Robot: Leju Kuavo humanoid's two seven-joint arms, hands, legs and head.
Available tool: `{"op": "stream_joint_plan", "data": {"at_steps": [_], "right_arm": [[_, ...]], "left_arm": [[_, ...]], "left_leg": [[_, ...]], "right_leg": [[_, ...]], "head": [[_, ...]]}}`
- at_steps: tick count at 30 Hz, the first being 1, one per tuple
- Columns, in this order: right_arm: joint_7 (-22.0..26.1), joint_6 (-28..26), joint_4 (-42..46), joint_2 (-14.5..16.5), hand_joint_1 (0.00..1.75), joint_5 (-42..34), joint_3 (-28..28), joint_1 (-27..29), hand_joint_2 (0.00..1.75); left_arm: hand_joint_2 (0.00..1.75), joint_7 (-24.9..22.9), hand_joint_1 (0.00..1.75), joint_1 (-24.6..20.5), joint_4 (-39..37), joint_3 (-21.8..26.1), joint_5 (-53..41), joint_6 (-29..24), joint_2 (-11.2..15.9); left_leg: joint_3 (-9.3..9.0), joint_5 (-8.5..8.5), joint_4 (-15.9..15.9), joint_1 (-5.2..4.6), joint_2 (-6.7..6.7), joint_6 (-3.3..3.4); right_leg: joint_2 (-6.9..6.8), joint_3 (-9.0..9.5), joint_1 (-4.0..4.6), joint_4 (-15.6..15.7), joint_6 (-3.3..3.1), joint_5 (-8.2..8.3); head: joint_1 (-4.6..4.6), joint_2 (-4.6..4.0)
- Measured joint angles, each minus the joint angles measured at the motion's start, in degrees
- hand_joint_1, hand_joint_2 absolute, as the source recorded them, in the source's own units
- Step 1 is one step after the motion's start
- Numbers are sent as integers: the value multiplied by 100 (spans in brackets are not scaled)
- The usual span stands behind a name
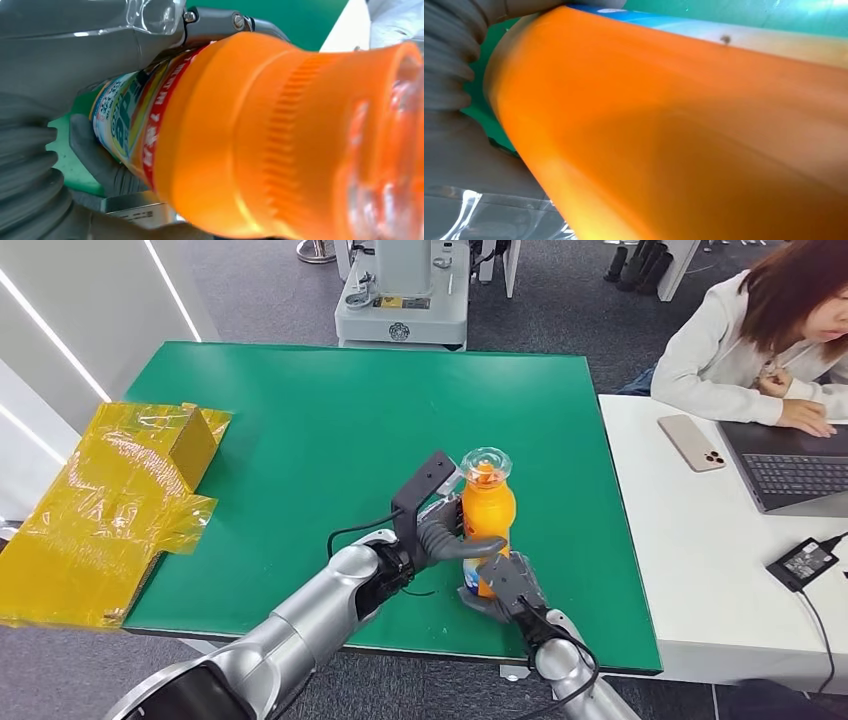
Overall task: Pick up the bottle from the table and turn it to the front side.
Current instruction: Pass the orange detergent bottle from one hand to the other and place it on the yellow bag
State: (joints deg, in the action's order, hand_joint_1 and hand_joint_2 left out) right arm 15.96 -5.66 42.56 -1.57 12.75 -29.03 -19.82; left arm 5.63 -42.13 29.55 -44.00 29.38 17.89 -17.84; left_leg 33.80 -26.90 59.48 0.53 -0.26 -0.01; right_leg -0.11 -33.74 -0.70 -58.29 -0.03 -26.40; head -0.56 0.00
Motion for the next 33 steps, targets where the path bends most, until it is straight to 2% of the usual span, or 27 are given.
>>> {"op": "stream_joint_plan", "data": {"at_steps": [2,6,10,14,18,22,25,33], "right_arm": [[-47,-43,21,0,175,30,-16,10,175],[-90,-99,51,0,175,67,-25,21,175],[-116,-150,81,0,172,71,-27,37,175],[-138,-171,127,0,3,74,-21,80,175],[-154,-198,172,-2,0,111,-16,127,175],[-154,-201,281,-5,0,175,2,223,175],[-154,-164,439,-7,0,191,16,364,175],[-164,-8,993,-8,0,313,1,789,175]], "left_arm": [[175,-30,146,-20,0,0,150,-42,0],[175,-22,154,-13,0,-3,428,-160,-1],[175,64,171,-4,0,-49,489,-302,-7],[175,236,175,6,0,-182,537,-460,-11],[175,587,175,11,-2,-389,405,-740,-25],[175,1321,175,-51,2,-526,-269,-1384,-79],[175,1663,175,-197,54,-519,-981,-1944,-79],[175,1966,175,-718,430,-147,-2427,-2904,155]], "left_leg": [[-1,2,1,-1,1,3],[-2,2,3,-2,3,3],[-1,1,3,-2,3,3],[0,1,3,-2,5,3],[3,1,2,-2,6,2],[7,1,2,-2,5,2],[10,1,2,-2,4,2],[16,1,-2,1,4,2]], "right_leg": [[1,1,-1,0,0,1],[4,0,-1,1,1,1],[5,-3,-1,2,1,1],[7,-6,-1,1,1,1],[8,-9,-1,1,1,1],[9,-11,-1,0,1,1],[7,-11,-1,0,1,1],[7,-15,1,-5,0,1]], "head": [[0,0],[-1,0],[-2,0],[-2,0],[-2,0],[-2,0],[-2,0],[-2,0]]}}
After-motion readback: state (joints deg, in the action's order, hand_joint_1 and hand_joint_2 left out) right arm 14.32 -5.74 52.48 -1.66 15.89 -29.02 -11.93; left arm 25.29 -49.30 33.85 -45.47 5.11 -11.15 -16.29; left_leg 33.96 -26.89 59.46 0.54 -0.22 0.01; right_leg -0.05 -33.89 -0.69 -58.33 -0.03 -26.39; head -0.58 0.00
